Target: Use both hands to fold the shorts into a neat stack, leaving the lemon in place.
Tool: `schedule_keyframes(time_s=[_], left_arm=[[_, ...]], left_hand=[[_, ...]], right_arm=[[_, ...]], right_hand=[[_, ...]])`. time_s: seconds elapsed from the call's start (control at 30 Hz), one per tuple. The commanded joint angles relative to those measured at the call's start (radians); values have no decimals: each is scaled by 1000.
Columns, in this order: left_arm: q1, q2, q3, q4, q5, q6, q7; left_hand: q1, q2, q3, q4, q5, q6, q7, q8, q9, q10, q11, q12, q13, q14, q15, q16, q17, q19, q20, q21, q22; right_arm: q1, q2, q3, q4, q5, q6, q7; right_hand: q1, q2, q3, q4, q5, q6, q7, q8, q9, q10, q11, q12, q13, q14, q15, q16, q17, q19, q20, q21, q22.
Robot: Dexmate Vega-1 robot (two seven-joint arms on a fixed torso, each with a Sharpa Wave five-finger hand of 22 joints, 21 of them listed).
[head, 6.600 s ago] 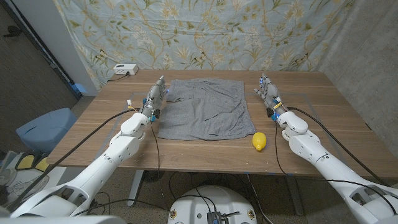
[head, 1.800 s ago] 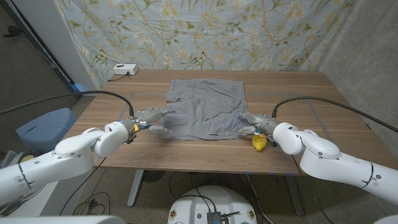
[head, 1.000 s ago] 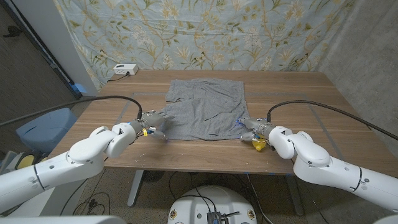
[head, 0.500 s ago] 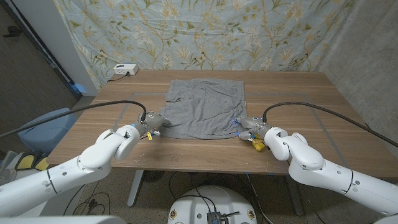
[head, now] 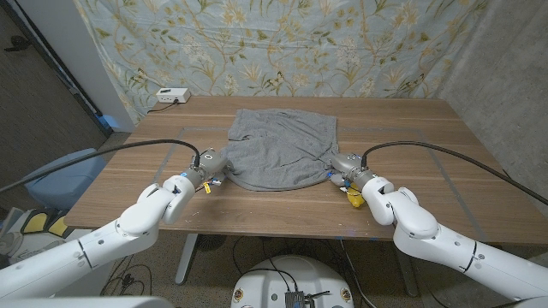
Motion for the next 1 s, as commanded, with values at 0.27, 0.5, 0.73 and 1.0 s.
schedule_keyframes(time_s=[0.27,0.5,0.73,1.0], left_arm=[[116,-72,-136,-18,-237,-46,431],[209,-42,-235,-119,-316,-52,491],[326,0,-331,-232,-301,0,515],[507,-2,-474,-337,-260,43,547]], left_hand=[[52,26,56,71,106,32,72,149,165,84,-3,159,230,157,-178,59,116,12,2,46,16],[84,28,52,90,148,-8,79,233,279,55,0,253,377,169,-176,66,194,4,2,75,26],[90,27,52,103,161,-24,79,266,322,41,0,287,431,164,-175,59,219,-2,3,87,29],[97,26,54,113,171,-35,77,297,360,29,-3,315,476,156,-175,50,240,-14,9,96,31]], right_arm=[[-78,19,107,10,78,87,-174],[-160,-20,206,-86,188,83,-220],[-245,-68,280,-191,225,63,-269],[-357,-108,354,-306,228,2,-324]], right_hand=[[5,11,-14,19,-1,42,-6,6,9,35,1,17,19,11,-110,6,74,-15,-17,16,10],[25,13,-10,11,10,79,22,18,14,70,31,36,34,14,-110,10,95,-12,1,33,12],[32,11,-7,10,17,88,23,21,16,74,33,39,41,8,-108,3,100,-24,2,36,12],[33,9,-7,12,22,96,18,24,17,73,34,40,49,4,-105,-4,105,-34,2,39,12]])
